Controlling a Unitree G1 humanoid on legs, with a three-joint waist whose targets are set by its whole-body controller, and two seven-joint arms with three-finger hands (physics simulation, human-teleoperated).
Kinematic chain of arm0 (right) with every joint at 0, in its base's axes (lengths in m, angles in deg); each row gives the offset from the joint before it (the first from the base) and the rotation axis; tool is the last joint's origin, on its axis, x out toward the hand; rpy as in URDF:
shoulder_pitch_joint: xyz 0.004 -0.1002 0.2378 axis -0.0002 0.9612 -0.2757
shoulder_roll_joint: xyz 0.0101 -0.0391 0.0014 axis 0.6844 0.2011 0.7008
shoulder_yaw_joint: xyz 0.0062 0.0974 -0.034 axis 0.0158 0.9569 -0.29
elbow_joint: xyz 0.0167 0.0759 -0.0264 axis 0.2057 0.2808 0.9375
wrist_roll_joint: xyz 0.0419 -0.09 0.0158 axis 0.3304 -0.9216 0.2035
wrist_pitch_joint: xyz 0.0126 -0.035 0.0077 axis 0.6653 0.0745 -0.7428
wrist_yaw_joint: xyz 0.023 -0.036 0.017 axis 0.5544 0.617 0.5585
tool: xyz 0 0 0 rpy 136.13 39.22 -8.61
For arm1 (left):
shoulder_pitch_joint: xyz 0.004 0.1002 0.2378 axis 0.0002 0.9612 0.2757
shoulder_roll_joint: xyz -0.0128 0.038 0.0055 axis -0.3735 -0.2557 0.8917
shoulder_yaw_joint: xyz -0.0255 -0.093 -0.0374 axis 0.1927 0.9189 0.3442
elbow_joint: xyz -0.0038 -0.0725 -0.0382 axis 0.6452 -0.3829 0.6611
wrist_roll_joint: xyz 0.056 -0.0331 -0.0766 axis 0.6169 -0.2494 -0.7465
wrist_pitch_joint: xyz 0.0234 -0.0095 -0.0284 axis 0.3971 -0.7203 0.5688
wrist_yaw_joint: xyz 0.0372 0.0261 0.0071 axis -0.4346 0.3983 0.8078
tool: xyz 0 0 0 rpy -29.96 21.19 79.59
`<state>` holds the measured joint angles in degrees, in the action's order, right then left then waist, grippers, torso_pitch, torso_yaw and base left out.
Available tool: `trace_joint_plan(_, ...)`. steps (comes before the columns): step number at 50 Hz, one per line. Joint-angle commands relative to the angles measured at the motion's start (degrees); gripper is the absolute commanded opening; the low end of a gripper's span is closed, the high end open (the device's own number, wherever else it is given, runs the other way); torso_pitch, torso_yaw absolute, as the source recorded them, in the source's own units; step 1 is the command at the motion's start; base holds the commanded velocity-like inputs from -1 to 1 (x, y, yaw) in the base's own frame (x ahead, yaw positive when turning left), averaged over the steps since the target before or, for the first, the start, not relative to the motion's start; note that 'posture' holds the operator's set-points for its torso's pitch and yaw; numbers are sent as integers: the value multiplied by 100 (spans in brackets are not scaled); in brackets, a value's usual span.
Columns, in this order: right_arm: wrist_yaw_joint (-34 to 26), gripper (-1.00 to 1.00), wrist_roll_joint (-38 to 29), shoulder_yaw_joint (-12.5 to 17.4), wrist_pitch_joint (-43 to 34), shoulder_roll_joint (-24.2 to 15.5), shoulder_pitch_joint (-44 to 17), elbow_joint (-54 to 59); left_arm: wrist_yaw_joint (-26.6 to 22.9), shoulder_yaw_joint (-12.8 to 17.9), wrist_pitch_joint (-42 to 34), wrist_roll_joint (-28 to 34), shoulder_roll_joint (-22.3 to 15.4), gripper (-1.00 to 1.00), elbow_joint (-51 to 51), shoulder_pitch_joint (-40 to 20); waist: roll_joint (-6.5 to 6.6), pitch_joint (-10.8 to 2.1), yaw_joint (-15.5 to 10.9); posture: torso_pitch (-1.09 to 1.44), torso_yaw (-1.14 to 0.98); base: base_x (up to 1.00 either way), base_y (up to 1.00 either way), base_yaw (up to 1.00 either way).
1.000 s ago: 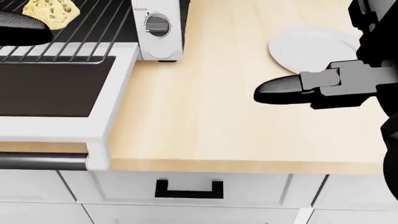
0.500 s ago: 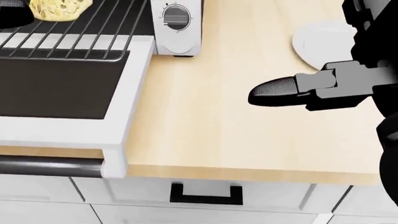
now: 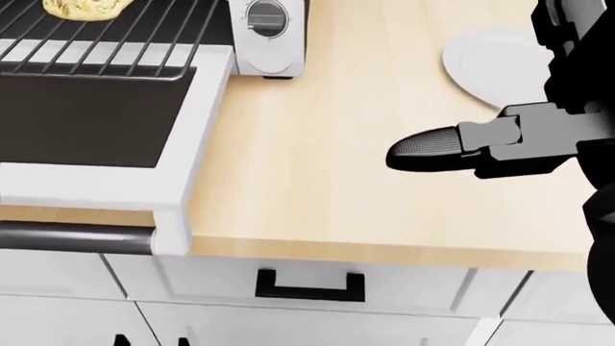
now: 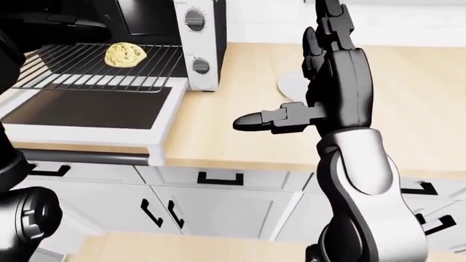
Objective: Pick the scone from the rack and place it on the plate on the counter.
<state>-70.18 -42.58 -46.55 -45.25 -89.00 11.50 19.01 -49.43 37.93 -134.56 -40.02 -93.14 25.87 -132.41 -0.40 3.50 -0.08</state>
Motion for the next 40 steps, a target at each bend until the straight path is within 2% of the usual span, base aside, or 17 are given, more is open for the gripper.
trace_joint_plan(1, 1, 100, -46, 29, 180, -38, -136, -81, -175, 19, 395, 247, -70, 100, -124, -307, 9, -153, -6, 0, 0, 0, 0, 0)
trace_joint_plan(6, -24, 100, -52, 65, 178, -12, -31, -175, -555, -158, 483, 680, 19, 100, -693, -518, -10, -171, -9, 0, 0, 0, 0, 0)
trace_joint_plan(16, -41, 100, -71, 75, 139, -12, -50, -196, -1012, -214, 1161, 1353, 211, 100, -1908, -911, -39, -202, -18, 0, 0, 0, 0, 0)
trace_joint_plan(33, -43, 100, -53, 129, 92, -48, -49, -243, -1174, -276, 2528, 1892, 345, 100, -4229, -1594, -72, -241, -31, 0, 0, 0, 0, 0)
trace_joint_plan(40, -50, 100, -55, 146, 139, -58, 51, -277, -1194, -308, 2800, 2037, 356, 100, -4663, -1649, -71, -249, -30, 0, 0, 0, 0, 0)
